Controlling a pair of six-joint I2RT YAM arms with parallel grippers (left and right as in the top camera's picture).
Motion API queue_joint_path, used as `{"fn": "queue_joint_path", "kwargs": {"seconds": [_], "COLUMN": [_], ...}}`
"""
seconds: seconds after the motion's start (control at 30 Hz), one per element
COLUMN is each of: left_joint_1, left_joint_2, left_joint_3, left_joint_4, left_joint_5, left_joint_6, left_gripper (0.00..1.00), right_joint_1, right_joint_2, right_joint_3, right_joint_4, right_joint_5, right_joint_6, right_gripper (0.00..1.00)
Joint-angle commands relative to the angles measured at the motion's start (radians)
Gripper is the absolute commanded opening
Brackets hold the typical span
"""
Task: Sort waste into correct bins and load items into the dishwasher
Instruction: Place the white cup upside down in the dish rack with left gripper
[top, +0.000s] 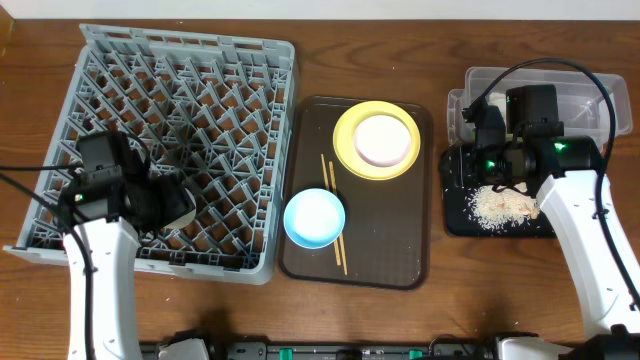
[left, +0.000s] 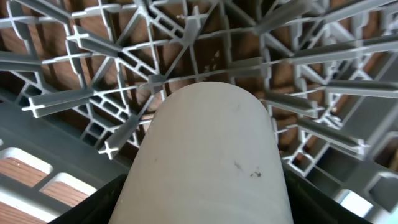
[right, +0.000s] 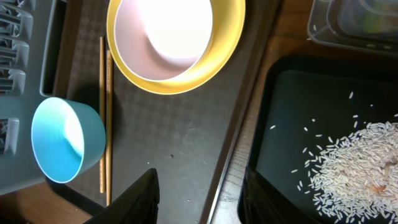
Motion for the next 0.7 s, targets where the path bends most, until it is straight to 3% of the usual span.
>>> {"fn": "queue_joint_path", "kwargs": {"seconds": [0.0,0.3,0.33,0.37,0.4,0.47,0.57,0.67], "left_joint_1": [0.004,0.004,0.004,0.004,0.004,0.004,0.004,0.004], "left_joint_2": [0.058,0.197,0.206,0.223,0.233,0.247,0.24,0.204], "left_joint_3": [0.017,0.017,0.017,0.017,0.017,0.018,0.019,0.028], "left_joint_4": [0.0,0.031,0.032,0.032,0.032,0.031,0.032,0.027], "left_joint_5": [-0.032,0.01,0.01,0.01,0.01,0.01,0.01,0.01], "left_joint_6": [0.013,0.013,0.013,0.013,0.013,0.013,0.013,0.013], "left_gripper": [0.06,0.09,0.16,0.3,0.35,0.61,0.85,0.88], "right_joint_1": [-0.009,-0.009,-0.009,-0.009,-0.009,-0.009,-0.009,-0.009], "right_joint_2": [-0.018,-0.018,-0.018,-0.018,-0.018,-0.018,-0.018,-0.018], "right_joint_3": [0.022,0.022,0.022,0.022,0.022,0.022,0.022,0.022], "right_joint_4": [-0.004,-0.004,-0.004,-0.007,-0.008,-0.014,-0.019,-0.026], "right_joint_5": [0.011,0.007,0.007,0.007,0.007,0.007,0.007,0.007], "right_joint_6": [-0.023,-0.023,-0.023,-0.023,-0.023,-0.023,-0.023,-0.023], "right_gripper": [0.42,0.42,0.42,0.42,0.43,0.43,0.45,0.61]}}
